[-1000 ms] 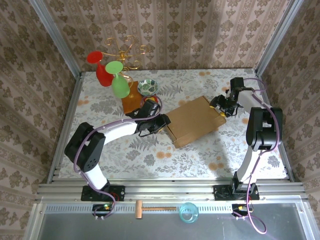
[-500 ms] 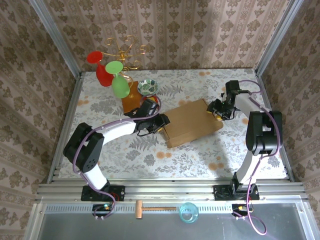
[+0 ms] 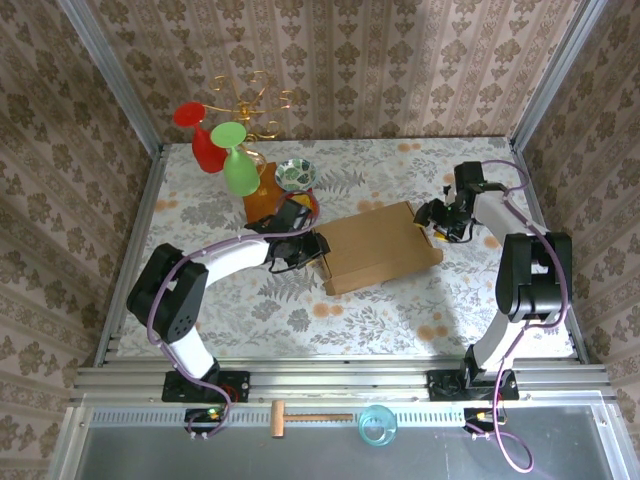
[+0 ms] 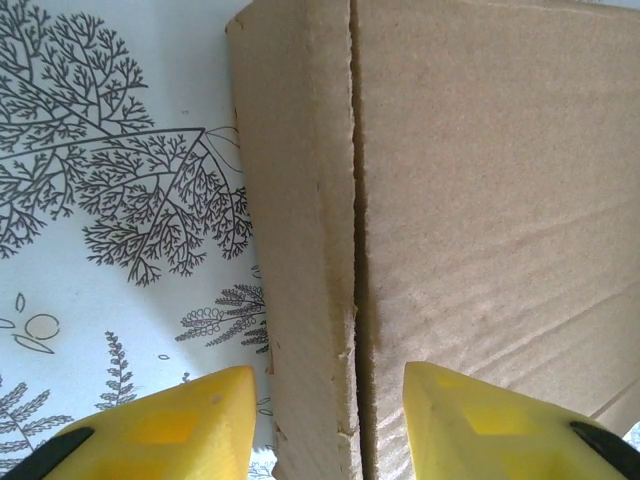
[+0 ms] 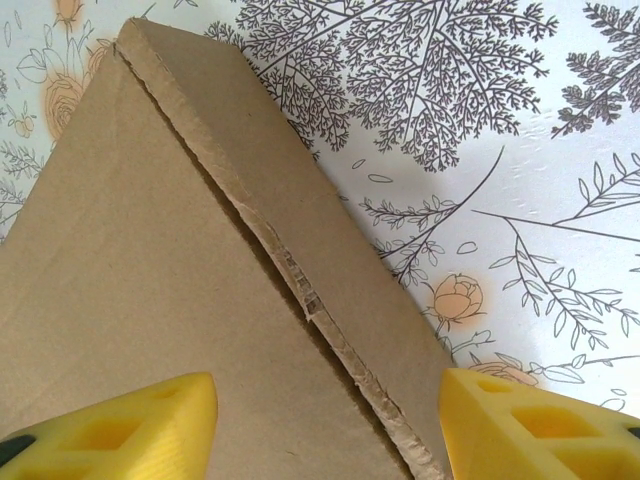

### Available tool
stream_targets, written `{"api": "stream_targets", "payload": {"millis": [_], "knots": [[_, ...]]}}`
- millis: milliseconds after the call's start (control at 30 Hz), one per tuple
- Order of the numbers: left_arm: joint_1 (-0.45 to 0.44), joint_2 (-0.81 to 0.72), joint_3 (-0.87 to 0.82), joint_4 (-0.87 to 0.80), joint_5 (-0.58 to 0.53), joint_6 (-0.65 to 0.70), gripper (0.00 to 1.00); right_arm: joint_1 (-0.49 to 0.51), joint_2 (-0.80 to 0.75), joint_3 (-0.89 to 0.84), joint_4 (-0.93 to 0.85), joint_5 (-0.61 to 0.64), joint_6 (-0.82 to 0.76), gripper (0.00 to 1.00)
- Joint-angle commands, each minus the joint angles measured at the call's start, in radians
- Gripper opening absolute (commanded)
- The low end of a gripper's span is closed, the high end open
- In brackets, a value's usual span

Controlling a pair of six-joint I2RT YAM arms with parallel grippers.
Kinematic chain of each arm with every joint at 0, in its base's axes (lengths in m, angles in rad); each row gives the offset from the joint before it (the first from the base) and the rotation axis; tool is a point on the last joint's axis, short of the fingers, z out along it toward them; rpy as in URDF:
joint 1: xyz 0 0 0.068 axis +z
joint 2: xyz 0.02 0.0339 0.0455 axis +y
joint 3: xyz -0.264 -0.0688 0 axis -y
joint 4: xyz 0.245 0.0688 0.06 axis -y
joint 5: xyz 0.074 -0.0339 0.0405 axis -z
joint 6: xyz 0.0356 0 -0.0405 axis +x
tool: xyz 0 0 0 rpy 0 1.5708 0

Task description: Fold the paper box

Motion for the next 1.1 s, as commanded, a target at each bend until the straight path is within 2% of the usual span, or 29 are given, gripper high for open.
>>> {"api": "stream_targets", "payload": {"millis": [0,133,267,400,667,867,1067], "knots": [[0.006,0.015,-0.007,0.014,-0.001,0.024,0.41,-0.016,0.035,0.027,-0.024,-0.043,-0.044,0.63],[0.006,0.028,-0.016,0.024,-0.002,0.026,0.32,-0.055,0.059,0.034,-0.012,-0.08,-0.065,0.65],[0.011,0.039,-0.026,0.023,-0.009,0.041,0.23,-0.074,0.073,0.047,-0.011,-0.09,-0.124,0.72],[0.018,0.039,-0.046,0.021,-0.012,0.048,0.22,-0.086,0.092,0.055,-0.017,-0.124,-0.175,0.81],[0.036,0.04,-0.071,0.014,-0.009,0.077,0.11,-0.092,0.155,0.072,-0.007,-0.255,-0.243,0.85],[0.06,0.04,-0.102,0.021,0.002,0.096,0.08,-0.092,0.169,0.069,0.002,-0.345,-0.309,0.88],[0.074,0.047,-0.118,0.025,0.0,0.116,0.07,-0.087,0.197,0.057,0.024,-0.439,-0.291,0.93]]}}
